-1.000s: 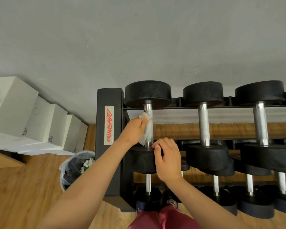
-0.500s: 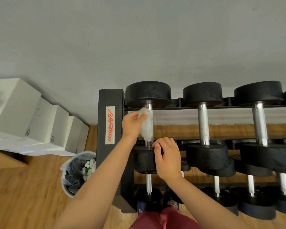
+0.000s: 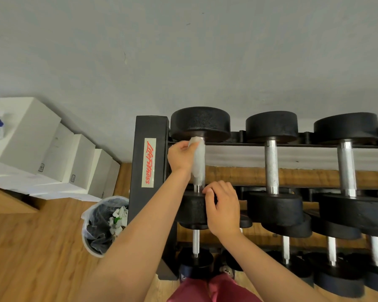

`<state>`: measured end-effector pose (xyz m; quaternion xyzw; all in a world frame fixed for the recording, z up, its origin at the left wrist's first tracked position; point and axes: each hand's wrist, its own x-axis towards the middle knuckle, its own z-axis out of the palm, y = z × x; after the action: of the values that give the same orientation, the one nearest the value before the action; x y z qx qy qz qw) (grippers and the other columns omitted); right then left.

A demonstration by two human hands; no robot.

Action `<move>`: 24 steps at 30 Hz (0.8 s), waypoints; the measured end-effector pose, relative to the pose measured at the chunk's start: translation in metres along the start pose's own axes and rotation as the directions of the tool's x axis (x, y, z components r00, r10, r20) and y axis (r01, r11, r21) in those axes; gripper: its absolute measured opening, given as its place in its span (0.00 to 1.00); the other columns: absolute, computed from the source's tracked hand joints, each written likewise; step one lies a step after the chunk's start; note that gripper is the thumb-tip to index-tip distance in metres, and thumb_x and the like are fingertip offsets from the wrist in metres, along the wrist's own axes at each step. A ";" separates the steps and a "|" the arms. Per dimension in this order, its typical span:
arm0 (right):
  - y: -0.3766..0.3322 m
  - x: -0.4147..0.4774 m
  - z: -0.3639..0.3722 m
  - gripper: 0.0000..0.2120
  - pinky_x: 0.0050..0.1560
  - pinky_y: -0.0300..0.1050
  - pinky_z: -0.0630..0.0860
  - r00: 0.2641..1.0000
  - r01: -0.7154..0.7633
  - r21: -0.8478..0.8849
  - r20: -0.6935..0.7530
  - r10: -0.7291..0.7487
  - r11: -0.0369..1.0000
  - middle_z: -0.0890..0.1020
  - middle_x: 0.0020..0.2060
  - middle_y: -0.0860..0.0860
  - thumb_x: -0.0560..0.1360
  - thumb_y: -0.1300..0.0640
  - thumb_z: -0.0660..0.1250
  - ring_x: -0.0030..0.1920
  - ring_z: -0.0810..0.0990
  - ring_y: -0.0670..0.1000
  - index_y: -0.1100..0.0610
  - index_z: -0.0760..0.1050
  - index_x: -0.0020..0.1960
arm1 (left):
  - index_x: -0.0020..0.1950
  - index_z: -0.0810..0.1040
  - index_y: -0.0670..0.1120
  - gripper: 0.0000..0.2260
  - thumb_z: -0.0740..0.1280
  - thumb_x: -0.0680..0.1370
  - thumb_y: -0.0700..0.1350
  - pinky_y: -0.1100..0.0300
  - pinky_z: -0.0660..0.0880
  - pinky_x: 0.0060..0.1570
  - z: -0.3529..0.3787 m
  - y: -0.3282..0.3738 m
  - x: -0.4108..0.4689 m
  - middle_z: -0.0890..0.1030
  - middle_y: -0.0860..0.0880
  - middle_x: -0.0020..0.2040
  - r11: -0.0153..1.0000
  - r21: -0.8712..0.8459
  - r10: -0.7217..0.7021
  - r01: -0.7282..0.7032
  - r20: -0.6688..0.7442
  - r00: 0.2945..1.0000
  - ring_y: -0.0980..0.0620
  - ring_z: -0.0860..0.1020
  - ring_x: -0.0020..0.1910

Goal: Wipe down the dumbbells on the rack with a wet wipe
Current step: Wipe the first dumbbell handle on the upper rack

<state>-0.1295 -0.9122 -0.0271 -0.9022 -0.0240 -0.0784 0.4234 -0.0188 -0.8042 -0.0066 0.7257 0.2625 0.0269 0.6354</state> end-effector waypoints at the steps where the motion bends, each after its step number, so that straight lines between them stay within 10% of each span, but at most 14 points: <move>1: 0.000 0.000 0.000 0.17 0.45 0.45 0.71 1.000 0.000 0.001 -0.001 0.000 1.000 0.75 0.37 0.45 0.78 0.51 0.51 0.42 0.70 0.46 0.55 0.76 0.40 | 0.35 0.79 0.48 0.10 0.70 0.76 0.42 0.59 0.72 0.44 -0.004 -0.003 0.000 0.78 0.52 0.34 0.999 0.028 0.022 -0.022 0.004 1.000 0.57 0.74 0.37; 10: 0.000 0.000 0.000 0.17 0.45 0.45 0.70 1.000 0.002 0.000 -0.003 -0.002 1.000 0.73 0.37 0.44 0.78 0.51 0.51 0.42 0.70 0.46 0.55 0.75 0.40 | 0.35 0.76 0.33 0.20 0.73 0.75 0.49 0.56 0.65 0.36 -0.026 -0.022 0.000 0.74 0.35 0.34 0.952 0.260 0.105 -0.161 0.215 0.971 0.48 0.70 0.35; 24: 0.001 -0.001 0.001 0.17 0.45 0.42 0.69 1.000 0.010 0.002 -0.014 -0.010 1.000 0.74 0.37 0.45 0.79 0.51 0.51 0.42 0.71 0.46 0.55 0.76 0.41 | 0.44 0.83 0.40 0.14 0.74 0.73 0.52 0.51 0.78 0.47 -0.060 -0.034 -0.006 0.83 0.42 0.42 0.889 0.393 -0.042 -0.236 0.582 0.812 0.46 0.82 0.43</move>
<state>-0.1300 -0.9123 -0.0289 -0.9011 -0.0257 -0.0866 0.4241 -0.0584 -0.7498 -0.0254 0.8383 0.0187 -0.2216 0.4979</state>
